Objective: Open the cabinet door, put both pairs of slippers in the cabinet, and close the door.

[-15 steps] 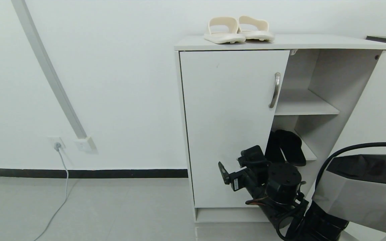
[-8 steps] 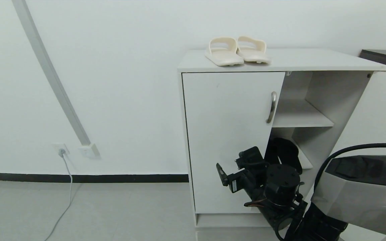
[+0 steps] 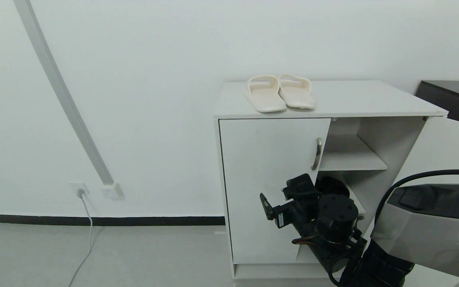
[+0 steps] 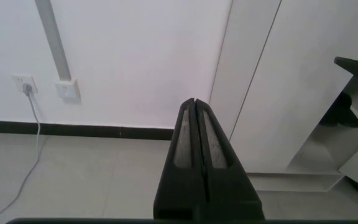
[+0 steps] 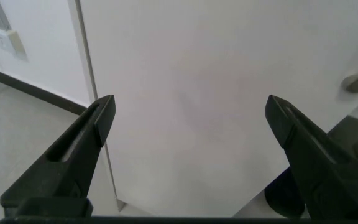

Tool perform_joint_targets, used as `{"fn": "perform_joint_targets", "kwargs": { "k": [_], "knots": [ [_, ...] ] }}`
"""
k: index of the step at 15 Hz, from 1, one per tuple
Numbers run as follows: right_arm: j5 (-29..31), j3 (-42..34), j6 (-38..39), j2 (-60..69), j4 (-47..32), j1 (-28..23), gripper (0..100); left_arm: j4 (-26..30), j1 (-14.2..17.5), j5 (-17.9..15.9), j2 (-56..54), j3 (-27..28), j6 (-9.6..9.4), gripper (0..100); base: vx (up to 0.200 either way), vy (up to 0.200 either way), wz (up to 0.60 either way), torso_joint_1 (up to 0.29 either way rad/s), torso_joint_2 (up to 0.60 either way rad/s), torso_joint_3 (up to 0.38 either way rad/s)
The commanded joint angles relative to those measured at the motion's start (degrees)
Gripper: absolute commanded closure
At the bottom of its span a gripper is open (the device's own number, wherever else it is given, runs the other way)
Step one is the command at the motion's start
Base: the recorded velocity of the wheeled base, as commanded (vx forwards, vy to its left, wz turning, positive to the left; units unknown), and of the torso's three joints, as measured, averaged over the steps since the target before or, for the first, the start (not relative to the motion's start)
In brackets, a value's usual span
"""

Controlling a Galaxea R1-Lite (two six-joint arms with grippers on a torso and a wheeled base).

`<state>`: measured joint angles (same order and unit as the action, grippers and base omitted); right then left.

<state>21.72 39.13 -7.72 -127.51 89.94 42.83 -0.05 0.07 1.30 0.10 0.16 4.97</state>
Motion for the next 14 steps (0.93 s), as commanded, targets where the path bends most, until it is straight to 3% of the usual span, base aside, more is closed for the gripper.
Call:
{"fn": "perform_joint_targets", "kwargs": {
  "k": [1,14],
  "knots": [
    [0.07,-0.02,-0.02,-0.19,0.06,-0.02,0,-0.04,0.01,0.01,0.08,0.02,0.04,100,0.000,0.000,0.00,0.159,-0.47,-0.325],
    [0.16,-0.37,0.07,-0.19,0.06,-0.11,0,-0.04,0.01,0.10,0.08,0.02,0.04,100,0.000,0.000,0.00,0.201,-0.52,-0.316]
  ]
}}
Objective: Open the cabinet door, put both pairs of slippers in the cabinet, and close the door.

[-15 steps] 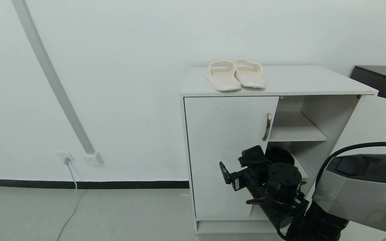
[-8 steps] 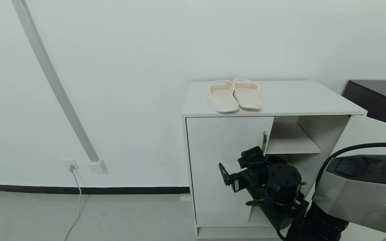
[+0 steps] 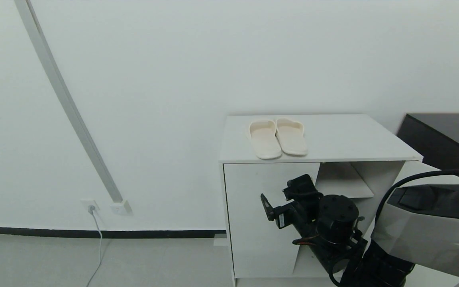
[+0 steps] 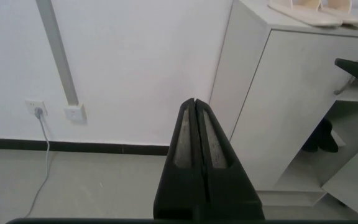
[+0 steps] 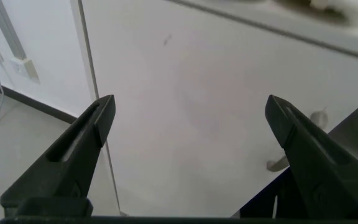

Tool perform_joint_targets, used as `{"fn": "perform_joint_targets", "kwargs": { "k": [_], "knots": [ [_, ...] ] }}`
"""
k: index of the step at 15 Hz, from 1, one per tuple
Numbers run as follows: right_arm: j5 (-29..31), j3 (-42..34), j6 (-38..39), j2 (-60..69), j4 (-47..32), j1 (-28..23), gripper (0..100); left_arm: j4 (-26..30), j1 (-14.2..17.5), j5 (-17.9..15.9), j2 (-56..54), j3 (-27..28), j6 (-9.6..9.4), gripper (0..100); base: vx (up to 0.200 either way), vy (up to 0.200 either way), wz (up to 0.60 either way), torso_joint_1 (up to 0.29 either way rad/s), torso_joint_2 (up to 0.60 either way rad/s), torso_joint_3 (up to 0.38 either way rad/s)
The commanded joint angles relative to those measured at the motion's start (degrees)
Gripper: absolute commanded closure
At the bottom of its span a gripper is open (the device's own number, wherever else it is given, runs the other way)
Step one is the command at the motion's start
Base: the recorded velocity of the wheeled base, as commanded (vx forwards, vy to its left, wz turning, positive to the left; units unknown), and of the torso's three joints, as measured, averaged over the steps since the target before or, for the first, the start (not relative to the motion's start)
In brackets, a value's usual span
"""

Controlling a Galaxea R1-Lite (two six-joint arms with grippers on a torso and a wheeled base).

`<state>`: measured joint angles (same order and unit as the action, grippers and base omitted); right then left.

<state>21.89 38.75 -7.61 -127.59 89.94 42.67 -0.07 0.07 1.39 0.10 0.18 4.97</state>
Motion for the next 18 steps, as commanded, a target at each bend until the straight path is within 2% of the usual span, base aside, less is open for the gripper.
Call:
{"fn": "perform_joint_targets", "kwargs": {
  "k": [1,7,12,14,15,17,18],
  "knots": [
    [-0.01,-0.08,-0.04,-0.12,0.06,0.05,0,-0.01,0.01,0.02,0.08,-0.01,0.04,100,0.000,0.000,0.00,0.246,-0.57,-0.320],
    [0.17,-0.26,-1.53,-1.70,0.06,-0.39,0,-0.01,0.01,0.02,0.08,-0.01,0.04,100,0.000,0.000,0.00,0.245,-0.56,-0.309],
    [0.17,-0.26,-1.53,1.64,-0.38,1.28,0,-0.01,0.01,0.02,0.08,-0.01,0.04,100,0.000,0.000,0.00,0.020,-0.04,-0.020],
    [0.17,-0.08,-1.18,5.16,-5.57,1.81,0,-0.01,0.01,0.10,-0.01,-0.01,0.04,100,0.000,0.000,0.00,0.000,0.00,0.000],
    [0.96,2.47,1.81,11.48,-17.34,2.16,0,-0.01,0.01,0.10,-0.01,-0.01,-0.14,100,0.000,0.000,0.00,0.000,0.00,0.000],
    [5.70,7.39,6.11,16.05,-28.95,2.25,0,-0.01,0.01,0.10,0.08,-0.01,-0.14,100,0.000,0.000,0.00,0.000,0.00,0.000],
    [8.08,11.87,8.57,18.60,-37.91,2.33,0,-0.01,0.01,0.10,-0.01,-0.01,-0.14,100,0.000,0.000,0.00,0.000,0.00,0.000]
  ]
}}
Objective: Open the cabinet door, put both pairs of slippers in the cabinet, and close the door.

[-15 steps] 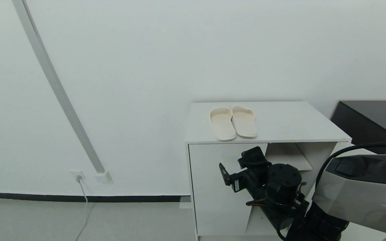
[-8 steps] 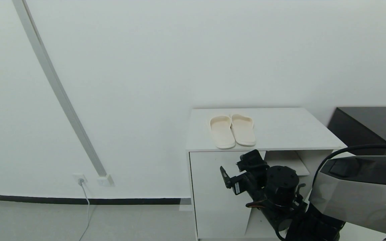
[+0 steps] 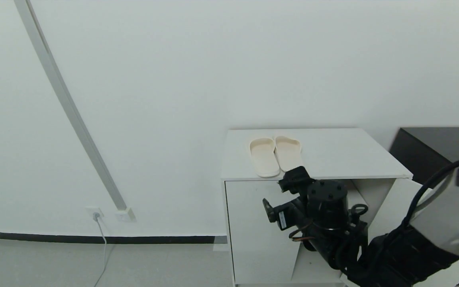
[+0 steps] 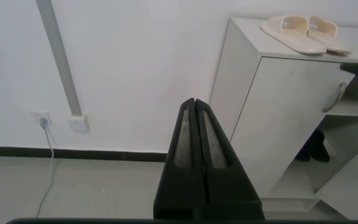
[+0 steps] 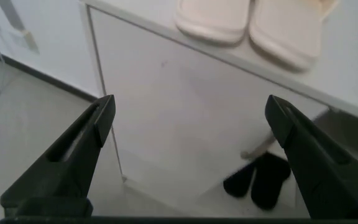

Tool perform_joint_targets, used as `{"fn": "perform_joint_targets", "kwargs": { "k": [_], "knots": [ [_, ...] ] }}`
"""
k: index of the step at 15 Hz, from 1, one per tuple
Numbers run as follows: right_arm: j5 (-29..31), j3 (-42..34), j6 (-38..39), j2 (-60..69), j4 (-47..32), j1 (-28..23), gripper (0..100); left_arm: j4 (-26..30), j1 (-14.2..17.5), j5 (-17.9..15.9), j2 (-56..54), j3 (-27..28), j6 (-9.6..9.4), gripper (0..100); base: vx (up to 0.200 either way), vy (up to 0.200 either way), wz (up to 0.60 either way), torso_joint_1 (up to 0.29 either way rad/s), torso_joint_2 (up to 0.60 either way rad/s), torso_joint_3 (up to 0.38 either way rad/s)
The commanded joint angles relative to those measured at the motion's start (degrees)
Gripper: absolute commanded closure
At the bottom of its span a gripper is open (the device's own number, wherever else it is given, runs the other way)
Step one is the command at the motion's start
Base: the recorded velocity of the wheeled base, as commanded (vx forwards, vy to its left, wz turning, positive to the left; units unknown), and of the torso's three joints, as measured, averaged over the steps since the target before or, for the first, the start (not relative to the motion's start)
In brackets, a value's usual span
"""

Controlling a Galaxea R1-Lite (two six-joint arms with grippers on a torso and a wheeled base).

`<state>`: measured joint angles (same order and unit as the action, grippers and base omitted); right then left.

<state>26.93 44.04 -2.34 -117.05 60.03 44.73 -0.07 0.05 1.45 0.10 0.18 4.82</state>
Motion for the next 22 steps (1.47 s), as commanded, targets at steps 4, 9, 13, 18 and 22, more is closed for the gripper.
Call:
{"fn": "perform_joint_targets", "kwargs": {
  "k": [4,9,13,18,22],
  "knots": [
    [6.65,19.50,11.74,10.18,-26.45,-0.43,0,-0.01,0.04,-0.04,-0.01,-0.01,-0.07,100,0.000,0.000,0.00,0.000,0.00,0.000],
    [11.39,21.70,15.26,6.66,-28.83,-1.31,0,-0.01,0.04,-0.13,-0.01,-0.01,-0.07,100,0.000,0.000,0.00,0.000,0.00,0.000],
    [11.39,20.56,14.82,6.49,-28.47,-1.31,0,0.07,0.04,-0.22,0.08,-0.01,-0.07,100,0.000,0.000,0.00,0.000,0.00,0.000],
    [11.39,19.76,14.38,4.64,-26.36,-1.57,0,0.07,0.04,-0.31,0.08,-0.01,-0.07,100,0.160,0.000,0.00,-0.004,0.00,0.003],
    [11.22,19.76,14.82,1.92,-24.43,-1.66,0,0.07,0.04,-0.31,0.08,-0.01,-0.07,100,0.200,0.000,0.00,0.008,0.00,0.002]
  ]
}}
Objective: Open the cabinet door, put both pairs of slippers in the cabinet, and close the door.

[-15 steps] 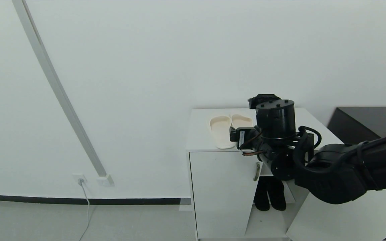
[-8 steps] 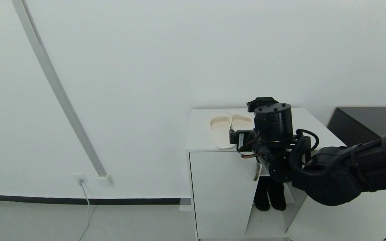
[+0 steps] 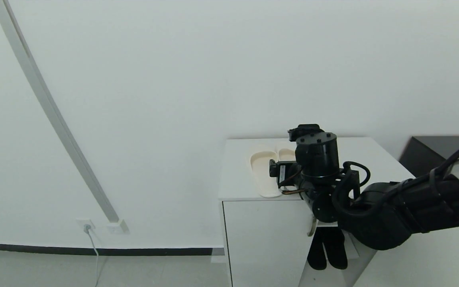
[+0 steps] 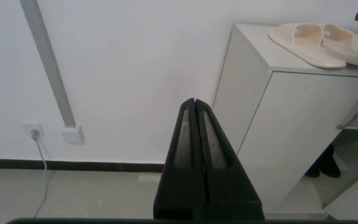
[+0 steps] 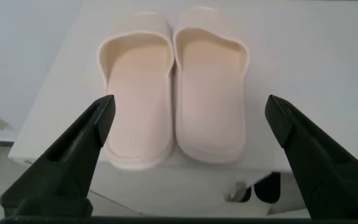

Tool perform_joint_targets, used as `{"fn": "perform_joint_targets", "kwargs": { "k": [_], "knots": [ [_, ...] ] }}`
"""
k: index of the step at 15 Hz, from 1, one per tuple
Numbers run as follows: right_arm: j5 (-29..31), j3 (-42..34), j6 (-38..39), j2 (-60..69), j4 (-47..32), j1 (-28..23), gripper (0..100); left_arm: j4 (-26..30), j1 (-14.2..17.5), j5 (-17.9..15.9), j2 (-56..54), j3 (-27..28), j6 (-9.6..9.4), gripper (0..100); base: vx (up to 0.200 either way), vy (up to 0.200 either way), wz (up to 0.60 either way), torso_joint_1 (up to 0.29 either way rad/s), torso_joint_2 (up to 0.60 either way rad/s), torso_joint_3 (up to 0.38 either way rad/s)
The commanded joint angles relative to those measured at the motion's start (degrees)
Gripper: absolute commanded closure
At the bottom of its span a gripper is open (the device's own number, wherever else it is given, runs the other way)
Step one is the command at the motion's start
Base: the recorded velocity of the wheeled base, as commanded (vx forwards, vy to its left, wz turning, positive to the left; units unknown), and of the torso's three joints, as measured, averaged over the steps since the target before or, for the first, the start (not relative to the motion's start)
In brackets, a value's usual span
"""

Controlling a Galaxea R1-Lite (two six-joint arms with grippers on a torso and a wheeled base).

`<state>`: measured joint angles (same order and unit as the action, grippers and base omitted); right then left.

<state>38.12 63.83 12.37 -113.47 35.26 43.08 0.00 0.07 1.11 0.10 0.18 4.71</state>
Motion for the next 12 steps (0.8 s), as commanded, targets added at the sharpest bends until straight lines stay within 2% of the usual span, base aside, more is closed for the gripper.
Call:
{"fn": "perform_joint_targets", "kwargs": {
  "k": [1,4,10,12],
  "knots": [
    [-0.15,-0.02,0.11,-2.37,1.13,-0.02,0,0.00,0.01,0.03,0.08,-0.01,0.04,100,0.200,0.000,0.00,0.002,0.00,0.002],
    [-2.96,-2.31,-0.60,-5.62,5.53,-0.54,0,0.00,0.01,0.21,0.08,-0.01,0.22,100,0.200,0.000,0.00,0.007,0.00,0.004],
    [-4.99,-0.02,-3.14,-10.72,9.66,-2.74,0,0.00,0.01,0.12,0.08,-0.01,0.13,100,0.000,0.000,0.00,0.000,0.00,0.000],
    [-7.36,1.30,-3.14,-11.69,9.66,-3.18,0,0.00,0.01,0.12,0.08,-0.01,0.13,100,0.000,0.000,0.00,0.000,0.00,0.000]
  ]
}}
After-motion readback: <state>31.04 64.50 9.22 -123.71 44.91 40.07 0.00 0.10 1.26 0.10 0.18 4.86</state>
